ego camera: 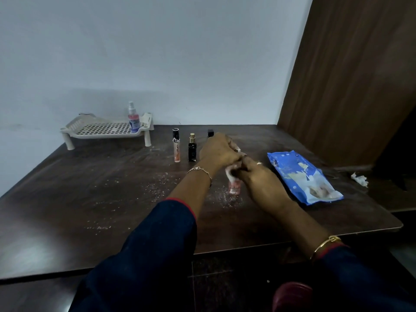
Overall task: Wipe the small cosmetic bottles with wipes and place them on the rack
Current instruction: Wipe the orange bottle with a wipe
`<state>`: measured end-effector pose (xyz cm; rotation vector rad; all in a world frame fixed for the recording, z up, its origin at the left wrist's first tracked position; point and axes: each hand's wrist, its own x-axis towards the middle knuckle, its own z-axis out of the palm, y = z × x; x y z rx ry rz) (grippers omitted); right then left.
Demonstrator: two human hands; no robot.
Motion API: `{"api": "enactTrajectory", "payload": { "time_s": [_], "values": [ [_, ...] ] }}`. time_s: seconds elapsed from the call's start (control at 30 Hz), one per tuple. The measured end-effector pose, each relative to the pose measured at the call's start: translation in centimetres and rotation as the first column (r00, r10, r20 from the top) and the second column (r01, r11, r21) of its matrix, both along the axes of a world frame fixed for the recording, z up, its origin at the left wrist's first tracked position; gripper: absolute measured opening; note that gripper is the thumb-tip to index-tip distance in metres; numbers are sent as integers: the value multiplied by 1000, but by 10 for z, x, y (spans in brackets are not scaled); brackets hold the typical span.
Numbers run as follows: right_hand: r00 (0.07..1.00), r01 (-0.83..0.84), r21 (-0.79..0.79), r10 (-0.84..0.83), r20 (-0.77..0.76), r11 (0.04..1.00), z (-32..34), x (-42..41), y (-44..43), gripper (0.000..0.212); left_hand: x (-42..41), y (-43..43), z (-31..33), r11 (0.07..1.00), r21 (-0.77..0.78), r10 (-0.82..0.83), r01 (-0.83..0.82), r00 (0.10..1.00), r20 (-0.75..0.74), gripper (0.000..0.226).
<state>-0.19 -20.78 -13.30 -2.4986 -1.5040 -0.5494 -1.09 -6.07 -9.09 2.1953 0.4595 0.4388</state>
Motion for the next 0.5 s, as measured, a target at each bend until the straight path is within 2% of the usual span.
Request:
{"api": "enactTrajectory", "payload": {
  "time_s": [0.07,0.1,0.13,0.2,0.23,0.27,0.33,0.43,0.5],
  "values": [
    [997,-73,-104,73,-6,992,-8,-4,-5,36,-2,4,-1,999,-32,-29,29,1000,-2,17],
    [992,-117,-175,123,23,978,-17,-2,-8,42,-4,6,-2,999,-37,-34,34,999,-2,17],
    [992,-122,-248,121,-20,961,-14,-8,-11,49,-6,9,-2,999,-39,-32,32,999,-1,17],
    [995,-96,-317,92,-27,944,-15,-7,-10,38,-8,14,-2,999,-34,-18,18,1000,10,18],
    [990,-136,-260,140,-4,956,-13,-3,-7,31,-9,18,-3,999,-42,-17,18,1000,20,19],
    [992,-130,-214,127,-28,968,-5,-5,-5,27,-10,21,-4,998,-64,-24,25,999,30,19],
    [991,-90,-25,87,-104,996,3,0,0,20,-13,27,-6,992,-112,-52,58,997,48,15],
    [988,-56,209,84,-130,976,10,8,16,16,-19,35,-10,985,-134,-98,106,993,63,14],
    [978,-78,289,129,-163,954,8,10,25,13,-24,43,-13,984,-146,-92,101,993,71,13]
  ]
}}
